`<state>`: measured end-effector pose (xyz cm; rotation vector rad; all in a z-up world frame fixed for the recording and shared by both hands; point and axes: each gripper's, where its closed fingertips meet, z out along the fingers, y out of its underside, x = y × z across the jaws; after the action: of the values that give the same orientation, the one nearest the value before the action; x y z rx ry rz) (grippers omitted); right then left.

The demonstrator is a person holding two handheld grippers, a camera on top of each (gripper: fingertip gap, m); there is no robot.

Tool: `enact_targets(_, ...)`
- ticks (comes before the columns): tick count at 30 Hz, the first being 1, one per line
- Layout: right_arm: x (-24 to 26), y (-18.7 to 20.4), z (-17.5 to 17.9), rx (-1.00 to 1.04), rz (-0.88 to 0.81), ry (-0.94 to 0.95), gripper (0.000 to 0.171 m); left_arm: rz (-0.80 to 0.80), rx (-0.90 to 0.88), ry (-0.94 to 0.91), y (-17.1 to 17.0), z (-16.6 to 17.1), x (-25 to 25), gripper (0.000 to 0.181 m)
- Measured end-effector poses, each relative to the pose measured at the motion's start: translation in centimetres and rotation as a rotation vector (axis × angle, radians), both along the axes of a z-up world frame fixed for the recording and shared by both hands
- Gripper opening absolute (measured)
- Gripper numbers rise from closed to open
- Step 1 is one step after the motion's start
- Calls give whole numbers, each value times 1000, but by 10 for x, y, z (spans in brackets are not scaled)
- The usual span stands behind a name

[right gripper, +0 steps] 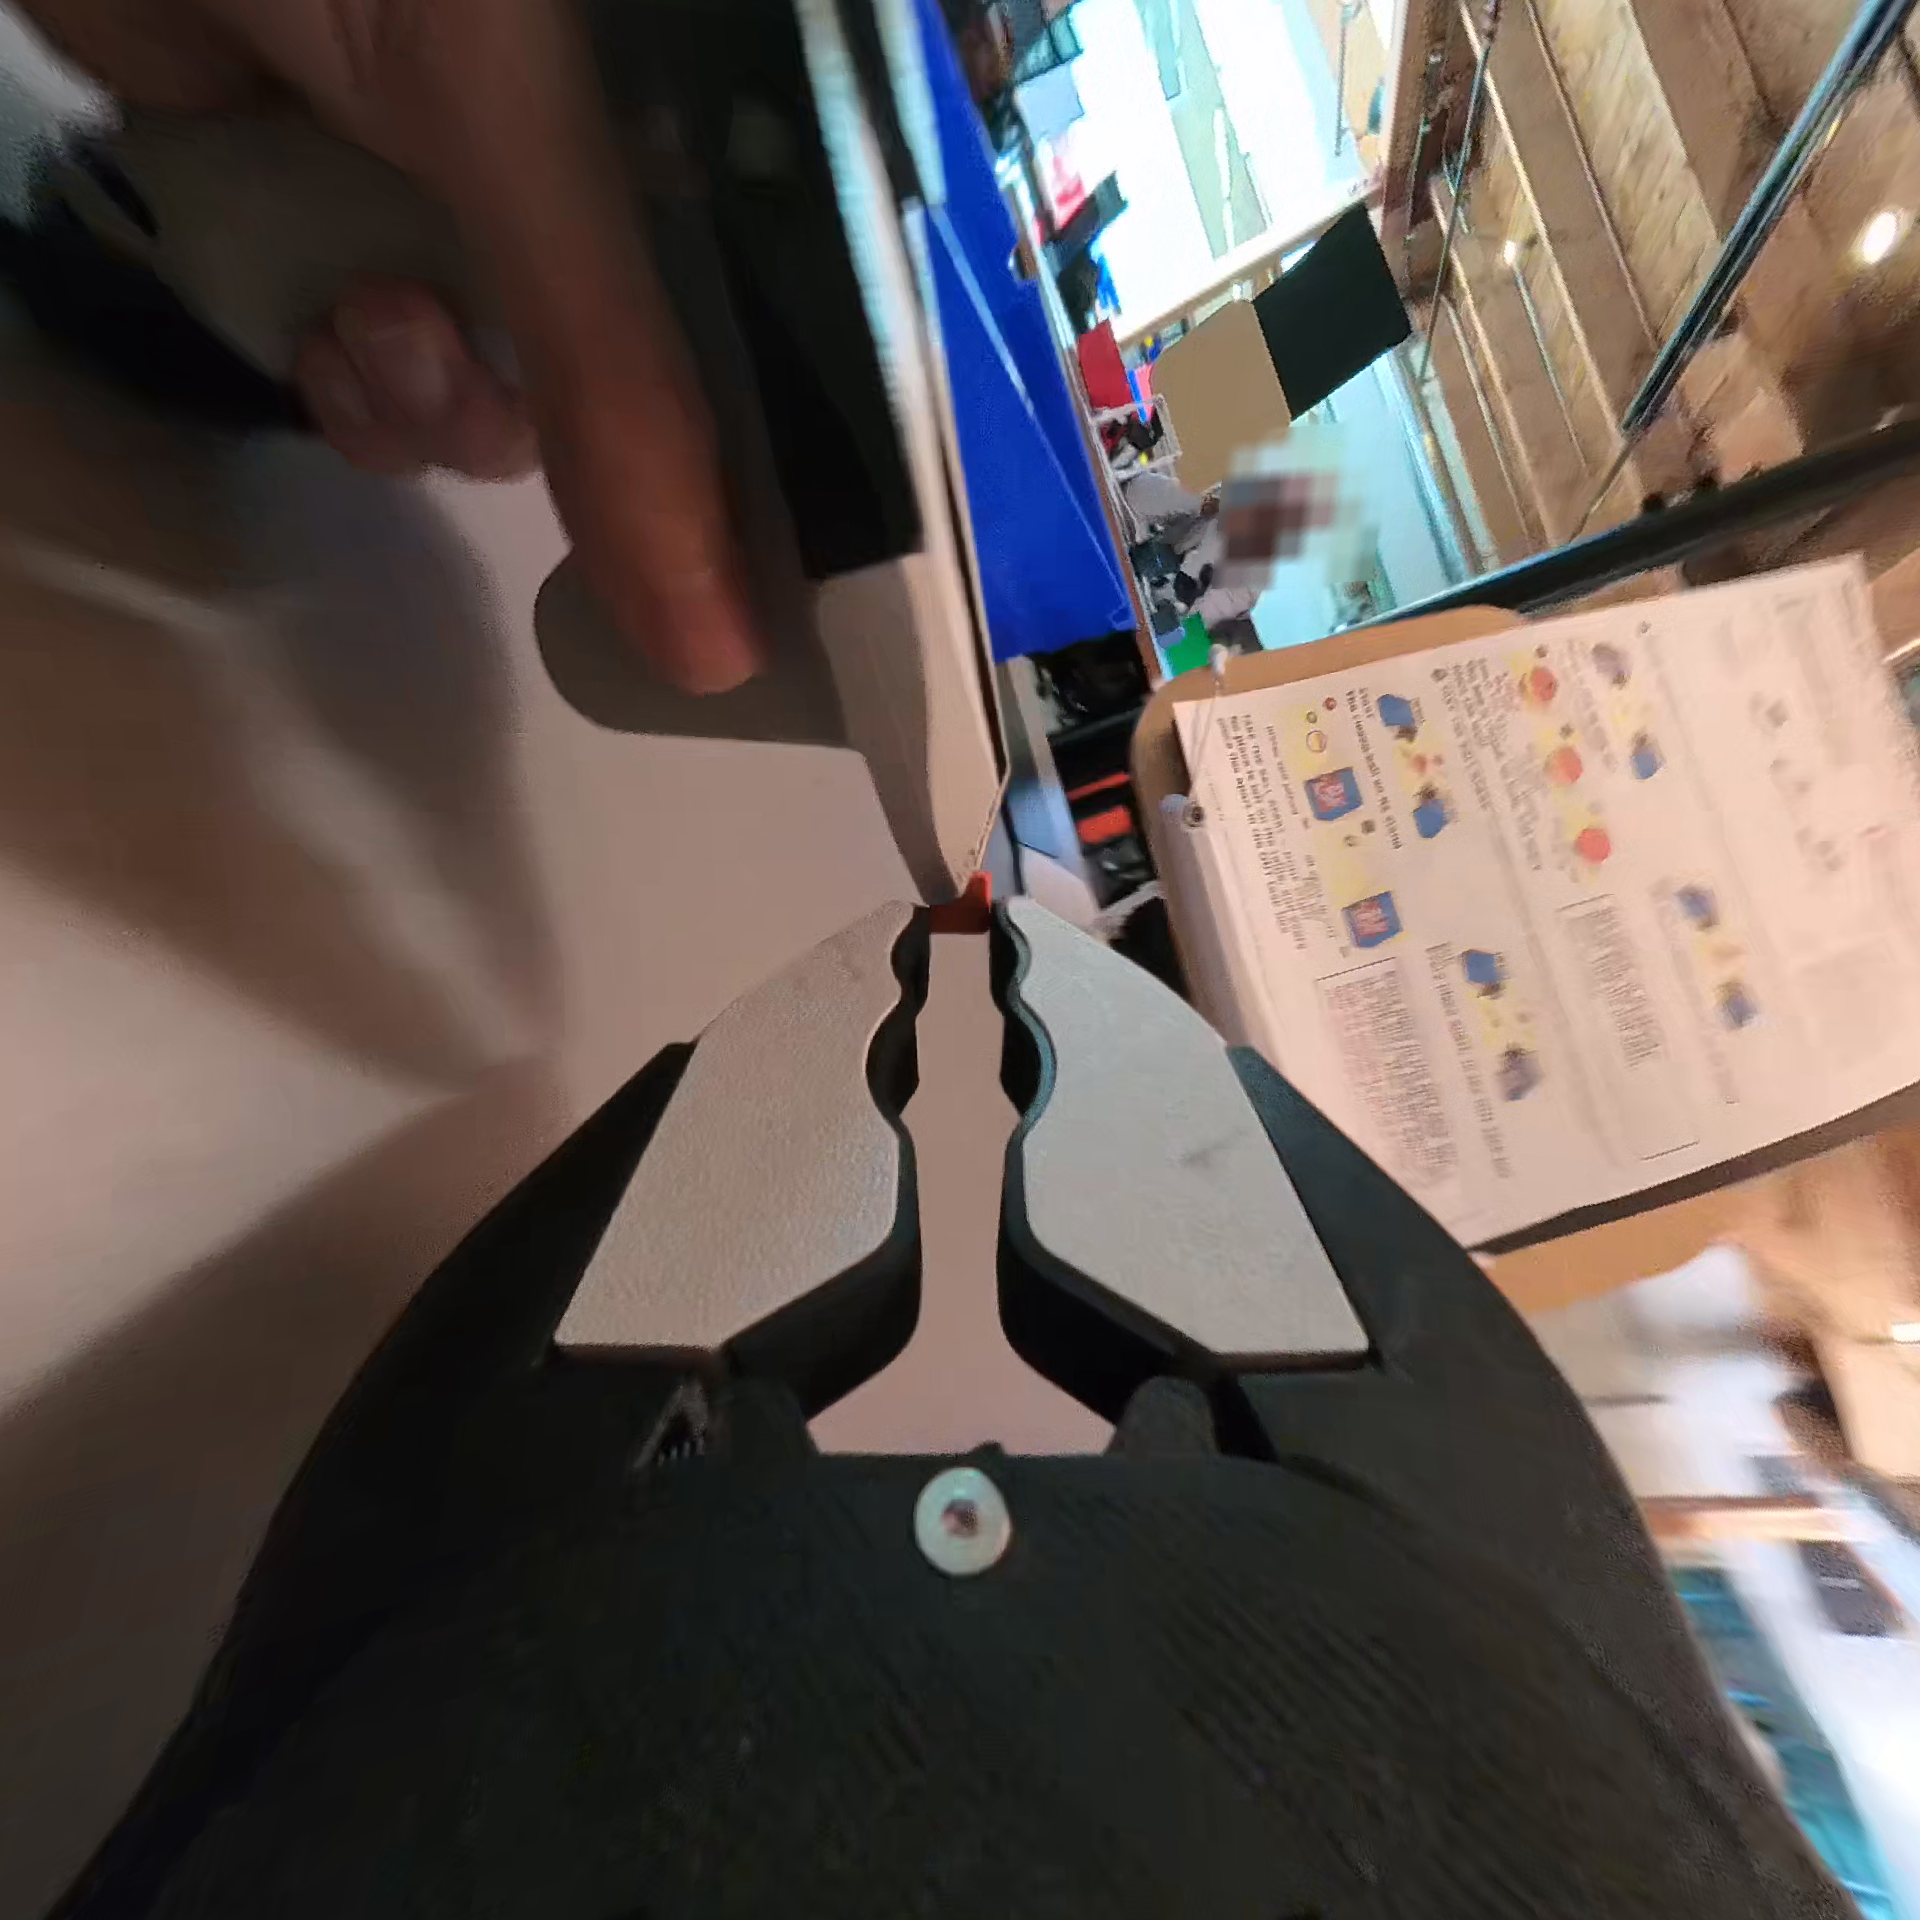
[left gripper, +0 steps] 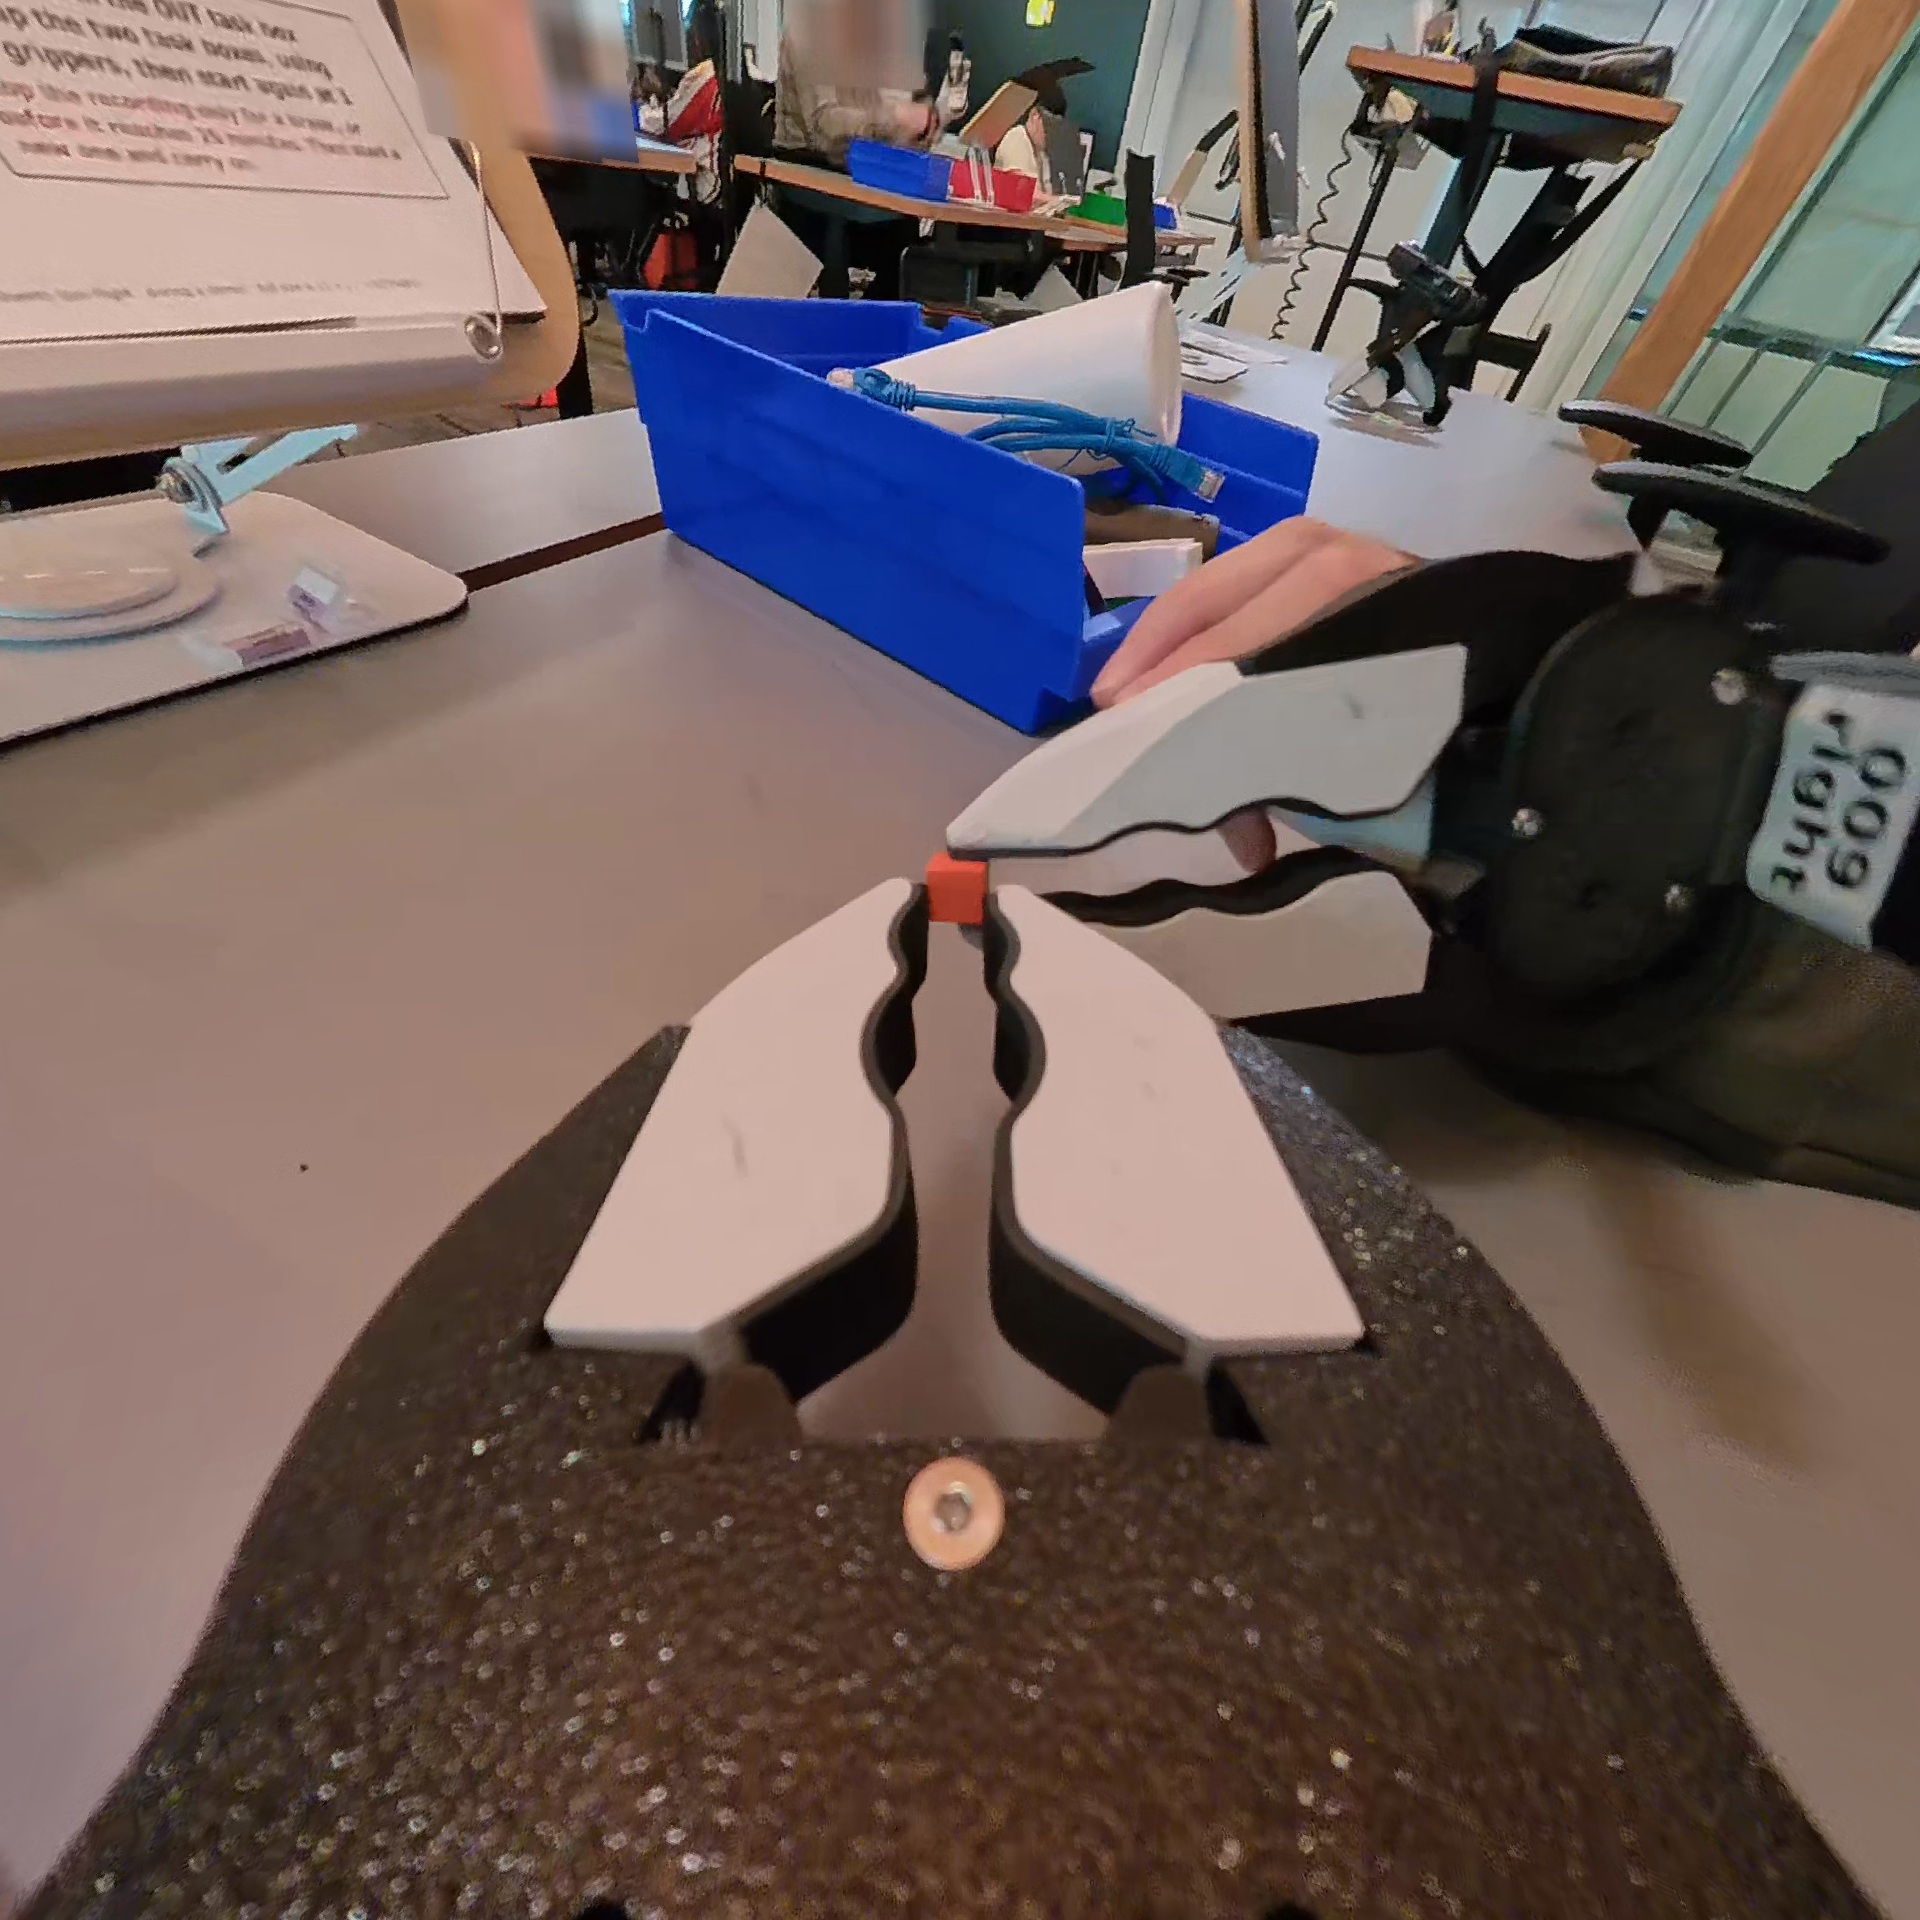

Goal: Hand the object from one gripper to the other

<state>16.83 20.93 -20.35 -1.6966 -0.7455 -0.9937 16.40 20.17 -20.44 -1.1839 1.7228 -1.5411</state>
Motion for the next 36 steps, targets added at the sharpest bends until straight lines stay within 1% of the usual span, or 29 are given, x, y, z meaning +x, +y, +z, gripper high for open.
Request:
enact_targets(1,-1,0,1,24,16,105,23,-7,1,-17,1,2,-1,9)
enact_targets(2,-1,-1,1,35,29,232,30,-10,-1,-48,3,6,-1,9)
enact_targets(4,-6,-3,1,39,97,564,45,-34,-10,-142,5,17,-5,9)
enact_targets(6,-12,-6,7,52,180,941,51,-82,3,-245,3,29,-10,9)
enact_targets(9,-22,-15,29,71,393,1525,40,-134,30,-347,-1,39,-18,9)
enact_targets(10,-22,-18,34,73,447,1710,41,-149,39,-376,-4,42,-20,9)
enact_targets(11,-23,-20,38,64,499,1864,43,-164,52,-405,-7,44,-22,9)
enact_targets(12,-23,-22,41,52,547,1978,40,-181,71,-426,-10,45,-24,9)
enact_targets(13,-24,-22,42,46,569,2051,36,-192,94,-441,-13,45,-25,9)
enact_targets(15,-31,-22,40,3,589,2104,37,-207,150,-469,-18,44,-27,9)
enact_targets(17,-42,-22,37,-69,603,2106,39,-217,200,-486,-22,42,-28,9)
enact_targets(21,-43,-22,43,-41,635,2150,28,-212,222,-503,-23,43,-28,9)
enact_targets(24,-39,-25,45,-26,657,2177,27,-192,227,-507,-19,44,-27,9)
enact_targets(28,-40,-25,43,-35,657,2184,13,-194,260,-510,-20,42,-27,9)
enact_targets(30,-39,-24,43,-27,651,2190,11,-182,283,-510,-19,40,-26,9)
enact_targets(33,-38,-23,41,-19,642,2128,11,-171,299,-503,-17,39,-24,9)
enact_targets(35,-37,-21,39,-8,616,1999,11,-161,285,-469,-16,37,-23,10)
enact_targets(36,-35,-20,38,12,592,1892,10,-158,260,-438,-15,35,-22,11)
